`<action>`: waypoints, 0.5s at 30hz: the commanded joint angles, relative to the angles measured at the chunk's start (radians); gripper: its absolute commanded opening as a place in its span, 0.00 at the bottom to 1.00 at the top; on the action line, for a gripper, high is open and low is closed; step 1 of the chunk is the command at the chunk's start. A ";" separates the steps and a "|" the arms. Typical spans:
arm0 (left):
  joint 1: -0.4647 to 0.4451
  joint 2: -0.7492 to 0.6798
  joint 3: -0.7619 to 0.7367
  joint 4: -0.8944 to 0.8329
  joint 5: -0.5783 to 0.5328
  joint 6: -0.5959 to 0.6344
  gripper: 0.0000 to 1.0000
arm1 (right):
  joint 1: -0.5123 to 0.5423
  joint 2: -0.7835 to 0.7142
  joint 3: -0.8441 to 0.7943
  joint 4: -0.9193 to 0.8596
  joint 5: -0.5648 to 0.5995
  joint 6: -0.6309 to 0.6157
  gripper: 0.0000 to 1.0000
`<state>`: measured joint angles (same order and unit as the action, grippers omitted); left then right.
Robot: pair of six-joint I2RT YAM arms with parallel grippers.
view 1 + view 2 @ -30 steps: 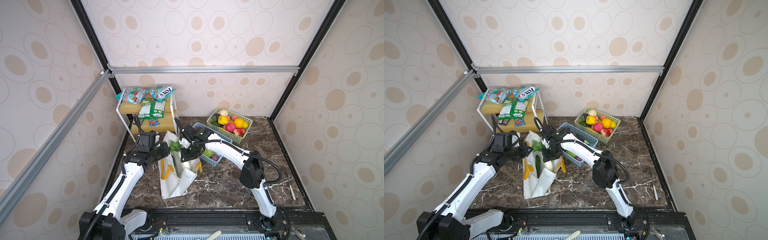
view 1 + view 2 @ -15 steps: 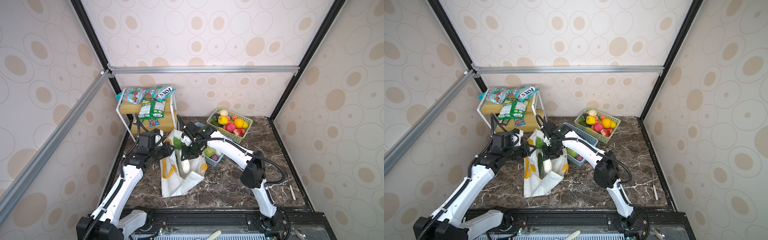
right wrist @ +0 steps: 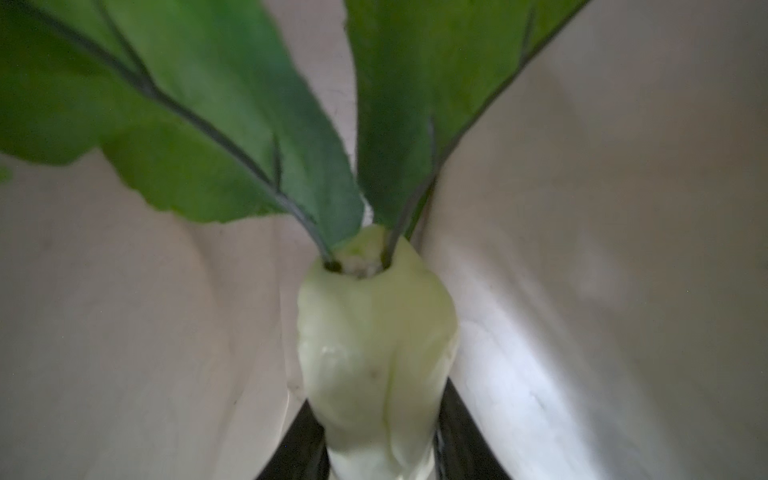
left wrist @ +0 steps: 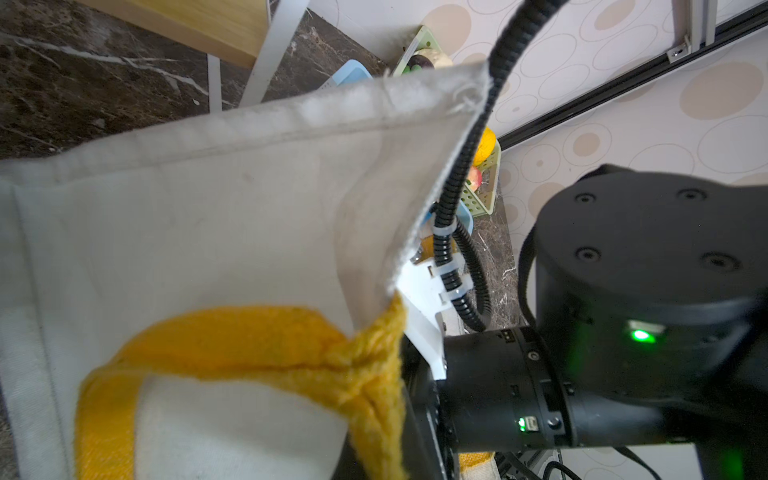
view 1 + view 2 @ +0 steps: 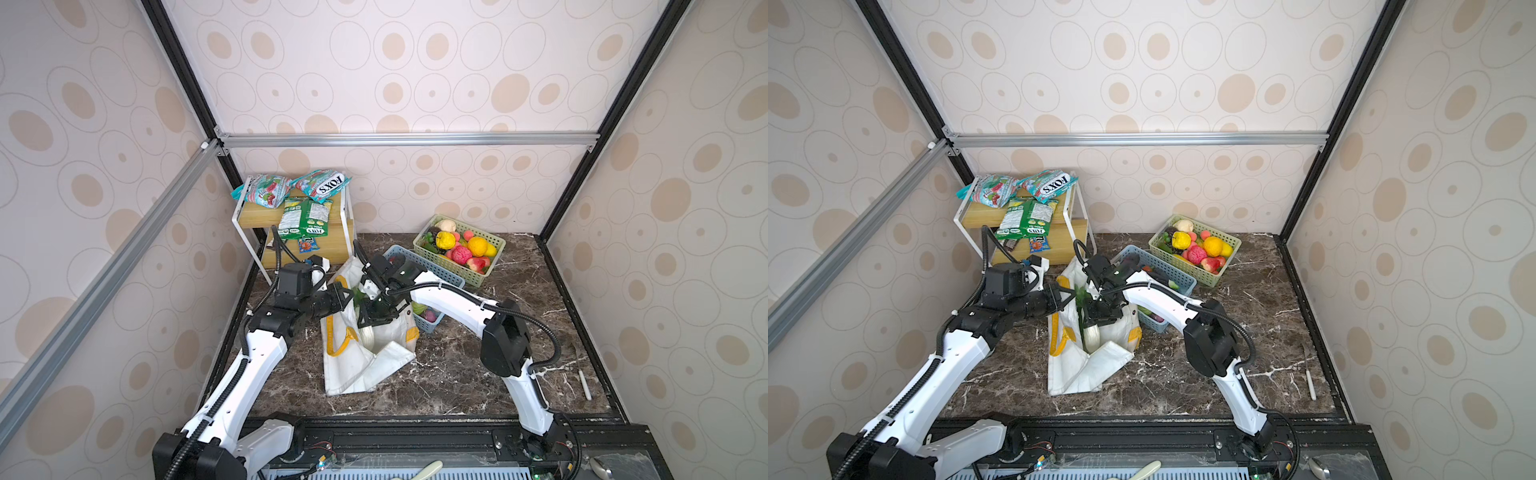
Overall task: Place the food into the grocery bag and tie it
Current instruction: 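Lower the white eggplant into the tote bag and open the right gripper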
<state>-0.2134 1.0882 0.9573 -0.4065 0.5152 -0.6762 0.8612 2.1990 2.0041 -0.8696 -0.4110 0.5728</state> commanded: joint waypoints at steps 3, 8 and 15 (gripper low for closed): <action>-0.008 -0.024 0.018 0.070 0.034 -0.016 0.00 | 0.002 0.017 -0.038 0.051 0.044 0.032 0.37; -0.008 -0.030 0.019 0.061 0.016 -0.015 0.00 | 0.001 0.008 -0.107 0.077 0.104 0.053 0.41; -0.007 -0.039 0.005 0.046 -0.030 -0.028 0.00 | 0.001 -0.011 -0.176 0.086 0.162 0.040 0.51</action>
<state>-0.2150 1.0878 0.9508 -0.4053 0.4927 -0.6922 0.8639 2.1994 1.8484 -0.7616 -0.3023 0.6121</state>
